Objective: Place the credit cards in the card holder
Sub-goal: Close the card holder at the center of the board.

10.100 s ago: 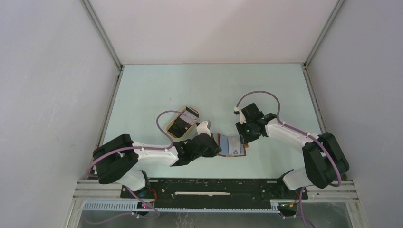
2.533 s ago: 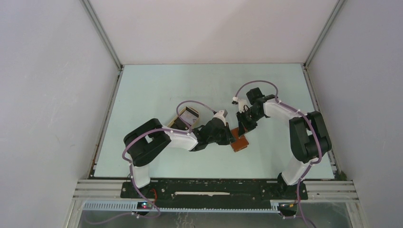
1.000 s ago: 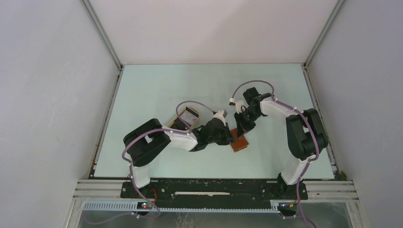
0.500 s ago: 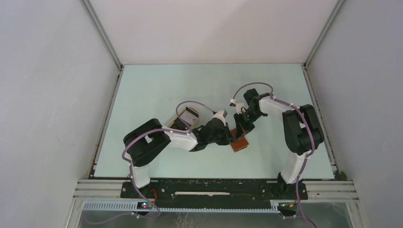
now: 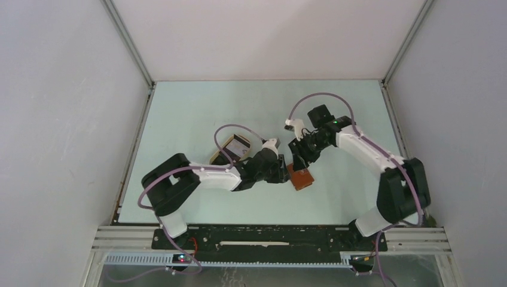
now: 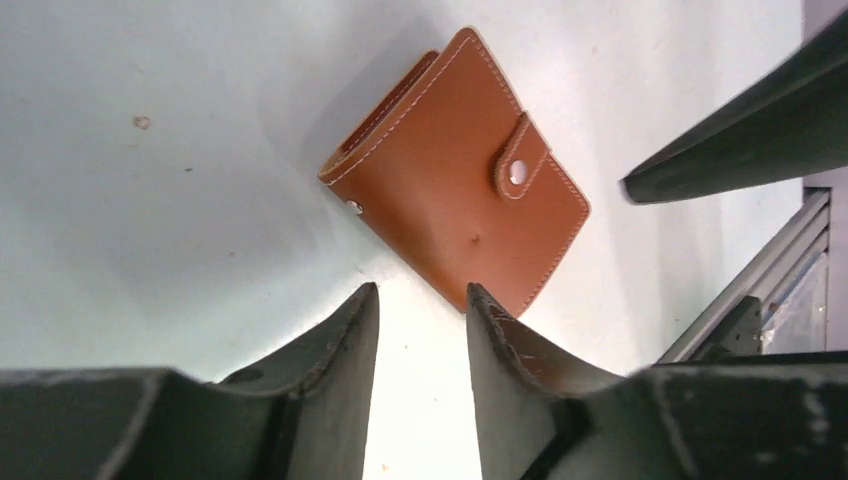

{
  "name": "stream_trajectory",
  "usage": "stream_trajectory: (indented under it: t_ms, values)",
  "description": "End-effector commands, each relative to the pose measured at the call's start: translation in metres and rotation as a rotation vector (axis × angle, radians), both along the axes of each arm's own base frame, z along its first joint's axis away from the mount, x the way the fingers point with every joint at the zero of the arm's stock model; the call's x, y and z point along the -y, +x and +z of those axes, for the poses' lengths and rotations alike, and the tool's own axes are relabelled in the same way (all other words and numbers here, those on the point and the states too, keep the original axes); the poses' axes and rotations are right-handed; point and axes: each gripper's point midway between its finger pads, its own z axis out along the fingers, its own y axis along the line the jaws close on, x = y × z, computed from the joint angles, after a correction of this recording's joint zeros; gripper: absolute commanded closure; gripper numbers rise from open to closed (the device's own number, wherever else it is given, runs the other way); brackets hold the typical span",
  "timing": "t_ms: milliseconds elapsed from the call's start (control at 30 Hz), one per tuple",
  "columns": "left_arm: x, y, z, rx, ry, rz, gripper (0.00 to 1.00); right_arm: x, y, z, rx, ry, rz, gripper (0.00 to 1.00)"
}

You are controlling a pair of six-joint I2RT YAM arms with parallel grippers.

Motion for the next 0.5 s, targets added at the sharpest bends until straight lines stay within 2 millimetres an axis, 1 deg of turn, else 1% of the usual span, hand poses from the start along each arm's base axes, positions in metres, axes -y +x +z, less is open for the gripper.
stream_trajectory:
  t_ms: [0, 33, 133, 200, 300, 367, 467]
  values:
    - [-0.018, 0.008, 0.043, 0.126, -0.012, 0.028, 0.54, 0.009, 0.005, 0.047, 0.213, 0.021, 0.062, 0.41]
    - [-0.022, 0.007, 0.053, 0.149, -0.024, 0.031, 0.52, 0.012, 0.004, 0.053, 0.244, 0.019, 0.067, 0.41]
    - [-0.036, 0.004, 0.067, 0.201, -0.017, 0.032, 0.46, 0.024, 0.006, 0.077, 0.37, 0.013, 0.047, 0.38]
    - [-0.044, 0.003, 0.079, 0.239, -0.014, 0.029, 0.42, 0.033, 0.006, 0.096, 0.458, 0.02, 0.018, 0.35]
    - [-0.057, 0.001, 0.098, 0.297, -0.009, 0.028, 0.4, 0.048, 0.004, 0.122, 0.586, 0.047, -0.032, 0.29]
    - [-0.064, 0.0, 0.109, 0.332, -0.01, 0.031, 0.37, 0.054, 0.0, 0.139, 0.681, 0.066, -0.051, 0.22]
    - [-0.069, -0.002, 0.128, 0.376, -0.03, 0.025, 0.35, 0.06, -0.006, 0.153, 0.769, 0.076, -0.07, 0.08]
